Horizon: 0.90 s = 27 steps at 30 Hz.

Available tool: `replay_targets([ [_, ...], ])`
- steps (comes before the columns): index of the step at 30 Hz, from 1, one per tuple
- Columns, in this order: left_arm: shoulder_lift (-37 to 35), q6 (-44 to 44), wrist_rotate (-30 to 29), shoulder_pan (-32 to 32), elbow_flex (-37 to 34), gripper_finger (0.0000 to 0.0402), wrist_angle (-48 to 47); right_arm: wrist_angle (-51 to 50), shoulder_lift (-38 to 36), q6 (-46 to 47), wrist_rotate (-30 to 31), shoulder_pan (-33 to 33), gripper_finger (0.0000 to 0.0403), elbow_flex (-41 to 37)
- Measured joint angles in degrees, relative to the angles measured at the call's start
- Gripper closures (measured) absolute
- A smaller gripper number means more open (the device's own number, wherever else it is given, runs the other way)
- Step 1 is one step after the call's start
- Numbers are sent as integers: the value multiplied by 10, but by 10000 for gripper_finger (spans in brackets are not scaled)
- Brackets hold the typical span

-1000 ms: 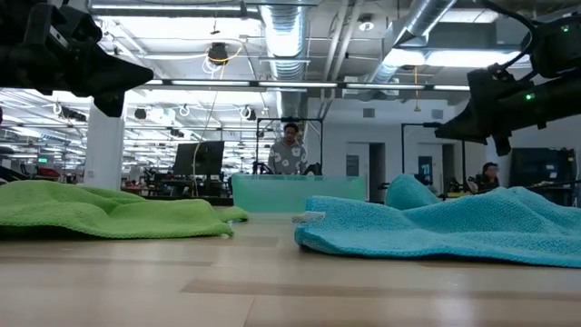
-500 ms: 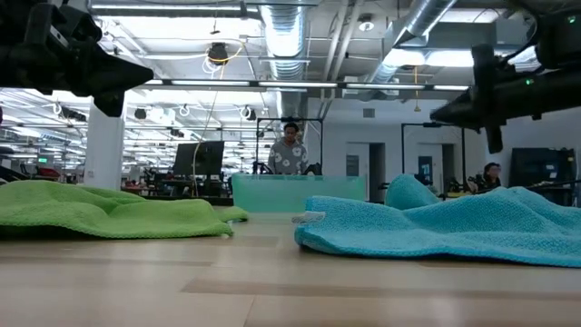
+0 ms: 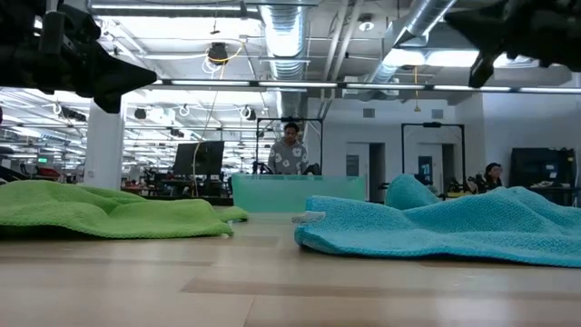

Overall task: Roll microfiber towels into tight, uniform cylinder then place into a basket
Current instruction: Fold the blue microfiber cloth

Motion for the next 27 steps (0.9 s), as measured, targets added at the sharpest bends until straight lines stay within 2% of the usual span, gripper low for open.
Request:
replay_targets([
  [3, 0, 0, -1, 0, 0, 401, 0, -72, 19, 1, 26, 62, 391, 25],
  [8, 0, -16, -2, 0, 0, 401, 0, -178, 53, 57, 125, 146, 388, 60],
  [11, 0, -20, -1, 0, 0, 401, 0, -192, 88, 77, 166, 181, 386, 74],
  [14, 0, -20, -1, 0, 0, 401, 0, -192, 121, 80, 182, 206, 388, 90],
  [19, 0, -20, -2, 0, 0, 401, 0, -193, 193, 87, 227, 215, 389, 119],
  [27, 0, -21, -1, 0, 0, 401, 0, -254, 336, 110, 221, 159, 387, 202],
])
